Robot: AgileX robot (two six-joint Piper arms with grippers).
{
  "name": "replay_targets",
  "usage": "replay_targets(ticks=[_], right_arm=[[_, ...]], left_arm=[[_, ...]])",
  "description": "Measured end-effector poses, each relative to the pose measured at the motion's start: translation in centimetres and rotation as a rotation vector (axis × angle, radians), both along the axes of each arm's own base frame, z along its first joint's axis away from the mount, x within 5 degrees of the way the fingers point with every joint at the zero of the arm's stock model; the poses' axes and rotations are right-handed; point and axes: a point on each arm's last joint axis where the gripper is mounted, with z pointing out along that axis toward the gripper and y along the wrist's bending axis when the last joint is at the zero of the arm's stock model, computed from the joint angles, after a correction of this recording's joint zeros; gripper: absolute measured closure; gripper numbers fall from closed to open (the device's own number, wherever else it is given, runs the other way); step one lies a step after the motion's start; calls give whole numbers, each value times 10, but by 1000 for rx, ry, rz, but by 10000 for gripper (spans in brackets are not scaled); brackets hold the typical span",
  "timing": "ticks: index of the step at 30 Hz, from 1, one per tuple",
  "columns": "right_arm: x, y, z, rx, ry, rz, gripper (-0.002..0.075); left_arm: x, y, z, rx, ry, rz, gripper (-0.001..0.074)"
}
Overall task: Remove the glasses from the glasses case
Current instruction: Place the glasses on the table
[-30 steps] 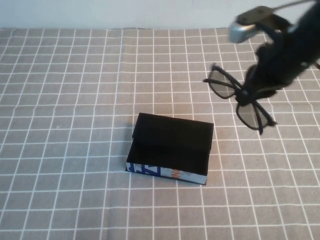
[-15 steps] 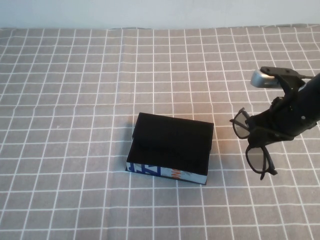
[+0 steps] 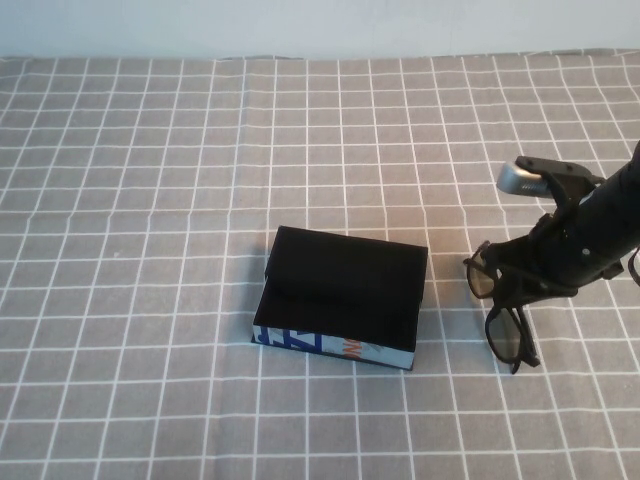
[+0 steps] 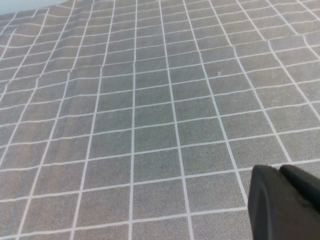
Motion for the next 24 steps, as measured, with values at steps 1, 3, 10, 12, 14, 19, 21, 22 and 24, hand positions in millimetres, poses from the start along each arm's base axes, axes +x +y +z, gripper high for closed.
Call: replay_targets(ticks=[1,3,10,12,14,19,21,22,24], right_arm=[[0,0,0,0,-2,0,651],[2,1,3,3,-8,0,617],[12,1,33,-35,-28,85,545],[15,1,45,-45,-34,111,571],[15,1,57,-52,-45,130,624],[-1,-3,99,-60,-134,149,728],[-11,-5,116,-55,-165,155,736],[-17,-6,125,-53,-182,158,738],[-29,-8,142,-47,-219,162,740]], left_arm=[[0,0,0,0,0,0,739],[0,0,0,0,0,0,739],[0,0,0,0,0,0,739],[0,0,0,0,0,0,739],[0,0,0,0,0,0,739],[0,0,0,0,0,0,739],[0,0,0,0,0,0,740],[0,0,0,0,0,0,739],[0,0,0,0,0,0,739]])
